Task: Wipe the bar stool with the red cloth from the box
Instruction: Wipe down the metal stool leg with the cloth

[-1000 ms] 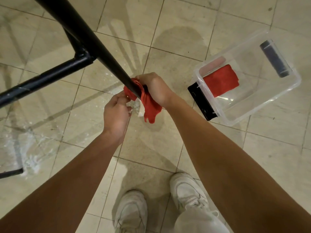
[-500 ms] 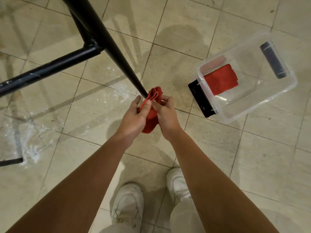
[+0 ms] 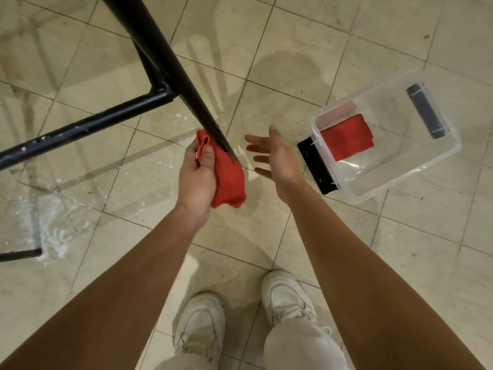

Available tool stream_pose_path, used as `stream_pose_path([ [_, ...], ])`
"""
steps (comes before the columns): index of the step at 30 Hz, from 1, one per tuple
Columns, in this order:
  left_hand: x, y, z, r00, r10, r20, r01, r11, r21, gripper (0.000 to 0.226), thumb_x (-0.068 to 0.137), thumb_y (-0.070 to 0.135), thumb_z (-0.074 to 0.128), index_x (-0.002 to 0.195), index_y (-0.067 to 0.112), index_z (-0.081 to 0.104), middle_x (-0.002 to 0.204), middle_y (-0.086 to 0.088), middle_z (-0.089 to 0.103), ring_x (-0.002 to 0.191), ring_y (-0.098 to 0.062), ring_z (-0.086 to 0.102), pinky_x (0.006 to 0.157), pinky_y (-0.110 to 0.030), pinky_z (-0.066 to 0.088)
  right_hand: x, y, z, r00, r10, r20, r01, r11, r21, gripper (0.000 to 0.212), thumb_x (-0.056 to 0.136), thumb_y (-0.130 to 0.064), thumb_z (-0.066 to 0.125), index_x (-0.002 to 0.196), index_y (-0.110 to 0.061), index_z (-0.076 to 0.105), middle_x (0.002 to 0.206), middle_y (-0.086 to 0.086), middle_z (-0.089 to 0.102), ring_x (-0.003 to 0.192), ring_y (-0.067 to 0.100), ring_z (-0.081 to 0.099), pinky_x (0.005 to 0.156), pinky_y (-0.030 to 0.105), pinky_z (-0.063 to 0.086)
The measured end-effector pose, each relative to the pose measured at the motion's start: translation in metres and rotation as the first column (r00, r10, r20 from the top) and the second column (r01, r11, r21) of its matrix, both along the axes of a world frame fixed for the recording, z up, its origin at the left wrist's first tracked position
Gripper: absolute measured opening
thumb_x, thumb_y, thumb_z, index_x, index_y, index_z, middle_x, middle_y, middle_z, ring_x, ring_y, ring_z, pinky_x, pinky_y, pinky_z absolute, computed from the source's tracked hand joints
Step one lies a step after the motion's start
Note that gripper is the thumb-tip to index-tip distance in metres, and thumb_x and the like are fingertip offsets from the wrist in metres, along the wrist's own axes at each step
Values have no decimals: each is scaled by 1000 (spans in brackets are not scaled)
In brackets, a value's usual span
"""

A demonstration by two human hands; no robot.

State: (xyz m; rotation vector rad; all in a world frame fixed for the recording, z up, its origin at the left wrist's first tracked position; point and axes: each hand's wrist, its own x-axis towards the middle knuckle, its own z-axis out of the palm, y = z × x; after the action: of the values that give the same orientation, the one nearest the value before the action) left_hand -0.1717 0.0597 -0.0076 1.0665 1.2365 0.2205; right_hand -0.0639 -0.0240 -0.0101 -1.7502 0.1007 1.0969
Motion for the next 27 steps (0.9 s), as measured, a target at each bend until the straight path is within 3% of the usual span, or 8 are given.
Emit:
stream_pose_path([
  [3,13,-19,-15,995,54,-80,-58,997,-50,29,100,35,38,126,27,49,119,-4,62,109,-27,60,95,-50,49,-2,8,-2,994,104,18,-104,995,1,64,101,-47,13,103,-21,71,112,0,67,103,17,56,98,40,39],
  [6,23,-30,-36,986,75,-152,-98,984,-151,24,102,30,36,119,26,52,111,-3,65,104,-26,62,96,-47,48,-4,10,-11,997,83,-5,-83,996,11,64,101,-47,16,91,-21,73,106,-2,69,93,12,55,98,36,37],
  [10,28,-27,-56,972,64,-224,-109,975,-192,30,102,27,38,127,21,53,109,-4,66,102,-27,62,97,-47,47,2,7,-23,998,62,23,-63,998,8,61,100,-47,17,104,-20,72,110,-2,68,103,15,55,97,35,37],
  [14,23,-34,-51,969,238,-72,-247,949,-196,26,101,29,42,125,23,51,110,-3,65,98,-21,64,86,-38,53,4,2,-34,999,-38,-18,38,999,-13,59,100,-46,19,104,-16,71,111,2,67,108,19,56,99,37,38],
  [16,27,-43,-54,957,282,-69,-290,940,-180,28,100,30,43,127,24,49,115,-4,63,99,-22,63,86,-38,53,3,-3,-40,998,-54,-31,54,998,-29,58,100,-47,21,101,-17,71,109,3,67,104,19,57,91,34,41],
  [19,41,-44,-66,925,356,-134,-379,886,-267,26,102,23,41,125,20,51,104,-3,64,84,-15,63,70,-28,52,1,-12,-50,997,-64,-36,61,996,-61,55,100,-46,23,101,-18,71,107,1,67,98,15,57,72,23,37],
  [22,42,-40,-70,945,260,-197,-307,912,-273,23,102,22,39,118,19,56,92,0,64,80,-15,62,68,-27,50,-2,-17,-59,998,14,-59,-20,995,-97,53,99,-49,25,108,-18,67,112,2,63,96,14,54,68,22,35],
  [27,21,-21,-73,981,175,-79,-189,954,-232,27,101,29,39,120,24,58,109,-5,68,99,-25,65,86,-44,53,-24,-7,-64,993,37,-116,-44,997,-58,49,99,-47,28,102,-21,69,107,5,65,92,17,59,76,30,47],
])
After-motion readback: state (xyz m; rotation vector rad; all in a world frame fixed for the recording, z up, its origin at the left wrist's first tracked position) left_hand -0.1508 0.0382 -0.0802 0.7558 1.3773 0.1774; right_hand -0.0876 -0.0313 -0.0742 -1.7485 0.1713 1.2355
